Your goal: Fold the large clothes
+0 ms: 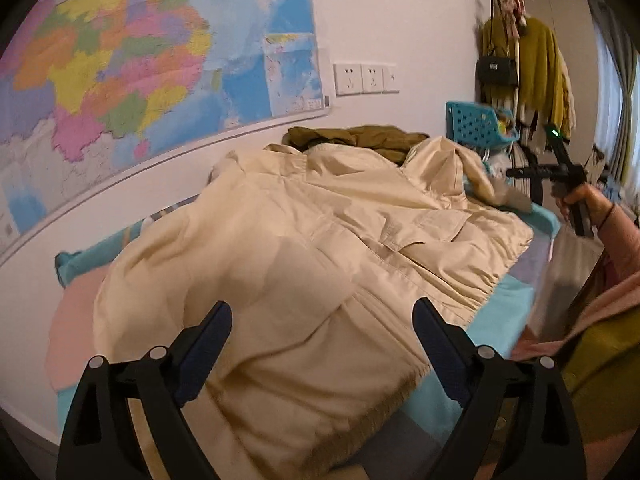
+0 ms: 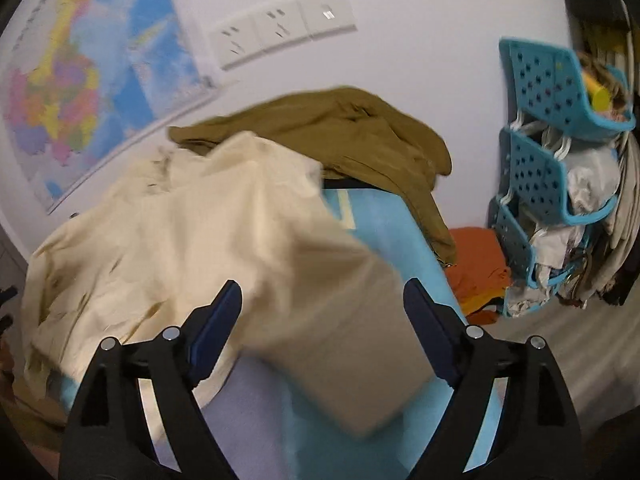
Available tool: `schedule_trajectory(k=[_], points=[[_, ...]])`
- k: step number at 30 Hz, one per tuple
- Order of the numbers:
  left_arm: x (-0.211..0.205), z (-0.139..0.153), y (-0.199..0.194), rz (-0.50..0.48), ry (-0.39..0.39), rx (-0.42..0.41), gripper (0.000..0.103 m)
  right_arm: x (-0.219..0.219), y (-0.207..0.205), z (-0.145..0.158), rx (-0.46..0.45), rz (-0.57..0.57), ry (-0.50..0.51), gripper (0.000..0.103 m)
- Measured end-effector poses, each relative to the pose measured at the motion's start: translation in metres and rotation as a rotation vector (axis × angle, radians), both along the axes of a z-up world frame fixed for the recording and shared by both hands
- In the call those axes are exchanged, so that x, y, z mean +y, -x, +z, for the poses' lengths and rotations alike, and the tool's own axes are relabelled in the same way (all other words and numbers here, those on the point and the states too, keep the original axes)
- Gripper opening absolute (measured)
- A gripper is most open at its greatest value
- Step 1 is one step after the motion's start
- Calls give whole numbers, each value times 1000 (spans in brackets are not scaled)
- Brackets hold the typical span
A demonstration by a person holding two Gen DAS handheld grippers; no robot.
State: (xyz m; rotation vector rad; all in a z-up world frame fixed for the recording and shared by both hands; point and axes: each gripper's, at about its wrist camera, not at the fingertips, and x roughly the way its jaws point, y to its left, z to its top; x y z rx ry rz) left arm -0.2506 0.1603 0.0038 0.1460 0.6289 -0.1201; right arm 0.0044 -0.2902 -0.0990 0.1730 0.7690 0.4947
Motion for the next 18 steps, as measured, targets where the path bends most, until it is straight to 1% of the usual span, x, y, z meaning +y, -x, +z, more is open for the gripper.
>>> schedule_trajectory(k=[1, 2, 3, 4, 5, 6, 8, 9, 11, 13, 15, 16, 18], points=[[-4, -2, -11, -13, 2, 15, 88, 3, -12, -5, 11, 27, -2, 82], [-7, -3, -19, -22, 3, 25, 88, -1, -15, -10, 27, 47, -33, 82], [-8, -5, -26, -26, 1, 36, 88, -1, -26, -14, 64, 87, -101, 79], [-11, -6, -37, -31, 0, 51, 88, 0, -35, -13, 86, 114, -136, 74], [-11, -8, -44, -38, 5, 61, 88, 2, -44, -14, 92, 141, -154, 64], [-13, -9, -54, -44, 14, 72, 88, 3, -49, -14, 98, 178, -163, 40], [-14, -10, -66, -58, 31, 84, 88, 10, -54, -10, 123, 259, -189, 6], [-16, -10, -73, -60, 35, 92, 88, 13, -52, -6, 119, 281, -179, 3], [-17, -10, -85, -67, 42, 109, 88, 13, -43, 15, 85, 304, -183, 2], [-18, -9, -94, -81, 39, 112, 88, 8, -31, 44, 30, 299, -184, 2], [-18, -6, -101, -97, 38, 112, 88, -2, -14, 90, -56, 321, -224, 2], [-19, -5, -104, -109, 37, 108, 88, -4, -5, 114, -104, 321, -202, 2], [-20, -2, -111, -131, 42, 109, 88, 0, 9, 148, -150, 359, -178, 2]])
